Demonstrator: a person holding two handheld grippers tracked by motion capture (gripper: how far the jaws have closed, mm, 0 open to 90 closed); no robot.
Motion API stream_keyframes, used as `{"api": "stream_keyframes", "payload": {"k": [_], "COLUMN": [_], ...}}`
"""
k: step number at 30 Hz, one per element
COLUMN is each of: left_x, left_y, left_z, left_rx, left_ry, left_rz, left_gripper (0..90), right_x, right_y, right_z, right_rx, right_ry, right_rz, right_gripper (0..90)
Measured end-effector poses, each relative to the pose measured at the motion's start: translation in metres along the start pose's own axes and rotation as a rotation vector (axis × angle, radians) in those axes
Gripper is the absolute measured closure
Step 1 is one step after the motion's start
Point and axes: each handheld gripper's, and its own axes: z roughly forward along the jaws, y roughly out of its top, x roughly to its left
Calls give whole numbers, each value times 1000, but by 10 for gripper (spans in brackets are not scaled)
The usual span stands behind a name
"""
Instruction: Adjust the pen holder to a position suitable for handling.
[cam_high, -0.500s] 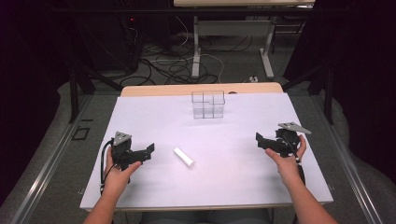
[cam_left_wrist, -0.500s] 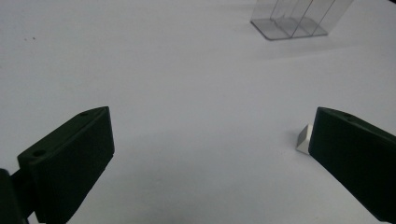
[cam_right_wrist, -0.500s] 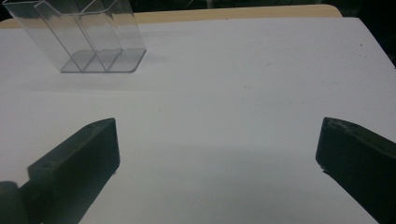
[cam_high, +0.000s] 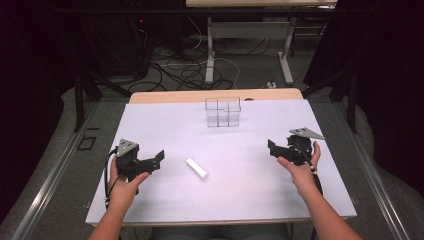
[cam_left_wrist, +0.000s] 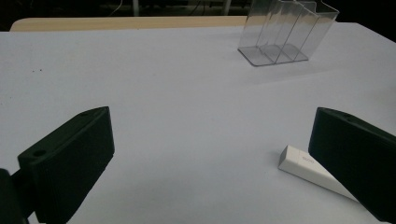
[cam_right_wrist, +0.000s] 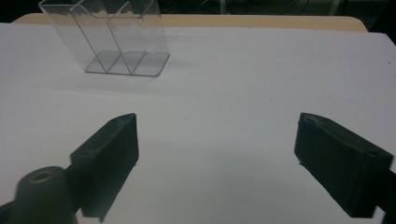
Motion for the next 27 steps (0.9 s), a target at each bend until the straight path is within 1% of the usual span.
{"api": "stream_keyframes", "payload": {"k": [1,2,4,5,6,7,9,12,14,17,18,21,23,25,26,27], "left_x": [-1,-1,-2,-2,-3,-4,-4,-5,-5,-4,-4,-4,-4,-5,-5,-5], "left_y": [0,0,0,0,1,1,1,1,1,1,1,0,0,0,0,0], "left_z": [0,0,-1,-1,-2,-2,-3,-3,-3,-3,-3,-3,-3,-2,-2,-2], "left_rx": [-5,-5,-5,-11,-15,-18,-10,-6,-4,-7,-8,-8,-7,-10,-5,-7], "left_ry": [-1,-1,1,3,1,0,6,8,7,10,3,3,2,-1,2,0], "left_rz": [-1,-1,12,12,12,11,20,24,20,23,12,12,16,8,16,15], "left_gripper": [0,0,1,1,1,1,1,0,1,1,1,1,1,2,2,2], "right_x": [2,4,8,8,12,13,17,22,25,29,31,36,40,43,45,47], "right_y": [3,5,13,13,20,23,31,42,49,58,60,68,73,80,82,85], "right_z": [0,1,2,2,4,5,7,11,13,18,19,24,26,29,30,30], "right_rx": [1,1,-9,-9,-15,-13,-11,-5,-2,25,29,41,50,55,59,64], "right_ry": [4,4,7,7,13,14,16,18,21,40,42,46,49,53,56,57], "right_rz": [-15,-18,-24,-24,-32,-31,-31,-48,-58,-56,-64,-89,-94,-101,-101,-104], "right_gripper": [147,147,148,148,149,150,150,153,158,169,173,191,194,196,198,201]}}
